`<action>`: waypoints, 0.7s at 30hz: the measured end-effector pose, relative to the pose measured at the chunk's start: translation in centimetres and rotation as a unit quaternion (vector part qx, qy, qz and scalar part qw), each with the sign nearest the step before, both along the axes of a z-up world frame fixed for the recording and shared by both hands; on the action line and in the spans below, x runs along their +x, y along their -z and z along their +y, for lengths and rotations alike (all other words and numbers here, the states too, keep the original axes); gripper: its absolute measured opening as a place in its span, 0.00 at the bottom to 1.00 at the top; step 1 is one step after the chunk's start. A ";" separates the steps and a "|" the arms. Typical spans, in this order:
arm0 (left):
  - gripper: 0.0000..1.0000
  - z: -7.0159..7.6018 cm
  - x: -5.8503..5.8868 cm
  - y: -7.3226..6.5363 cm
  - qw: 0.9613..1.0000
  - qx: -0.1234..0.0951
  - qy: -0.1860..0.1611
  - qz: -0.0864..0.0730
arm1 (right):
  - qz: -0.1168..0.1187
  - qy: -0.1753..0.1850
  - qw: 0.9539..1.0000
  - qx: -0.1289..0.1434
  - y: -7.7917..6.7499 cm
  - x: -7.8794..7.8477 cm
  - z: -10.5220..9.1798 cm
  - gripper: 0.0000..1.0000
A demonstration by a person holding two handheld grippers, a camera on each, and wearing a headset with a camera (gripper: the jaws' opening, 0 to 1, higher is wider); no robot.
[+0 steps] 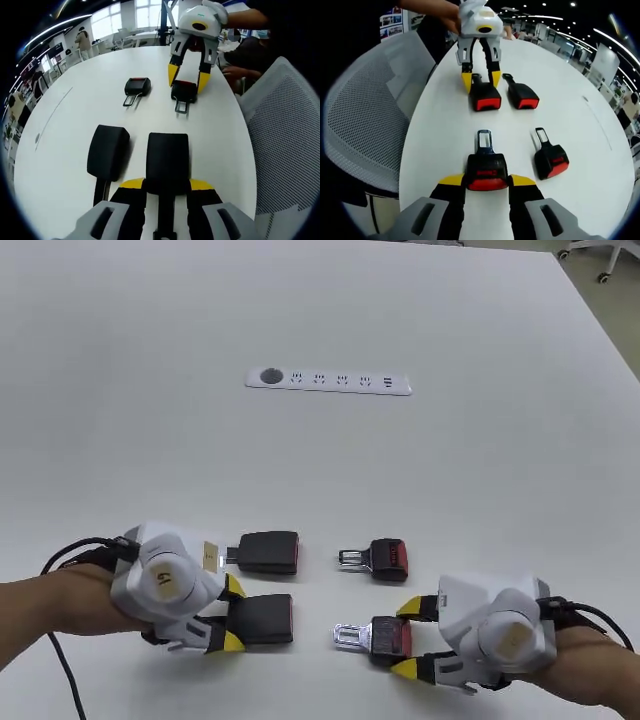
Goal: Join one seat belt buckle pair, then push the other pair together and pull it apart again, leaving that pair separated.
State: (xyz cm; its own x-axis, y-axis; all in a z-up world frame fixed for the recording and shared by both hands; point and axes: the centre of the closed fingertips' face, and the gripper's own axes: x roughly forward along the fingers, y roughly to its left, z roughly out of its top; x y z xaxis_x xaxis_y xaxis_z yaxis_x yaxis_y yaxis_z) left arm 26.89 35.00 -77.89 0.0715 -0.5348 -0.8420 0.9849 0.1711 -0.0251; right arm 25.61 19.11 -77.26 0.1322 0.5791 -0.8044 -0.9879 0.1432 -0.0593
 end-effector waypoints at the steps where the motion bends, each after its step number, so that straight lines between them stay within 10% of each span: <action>1: 0.33 0.0 0.0 0.0 1.000 0.002 0.003 0.000 | 0.000 0.001 1.000 0.000 0.0 0.1 0.0 0.30; 21: 0.32 0.0 -0.2 0.1 0.999 0.015 0.043 0.004 | -0.004 -0.010 1.000 0.004 0.3 0.6 1.5 0.30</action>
State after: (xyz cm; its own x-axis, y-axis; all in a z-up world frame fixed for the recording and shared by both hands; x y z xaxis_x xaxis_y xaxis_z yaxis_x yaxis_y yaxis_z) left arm 26.70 34.98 -77.98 0.0193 -0.5140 -0.8576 0.9959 0.0857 -0.0290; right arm 26.16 20.57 -77.58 0.1261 0.5888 -0.7984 -0.9902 0.1237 -0.0651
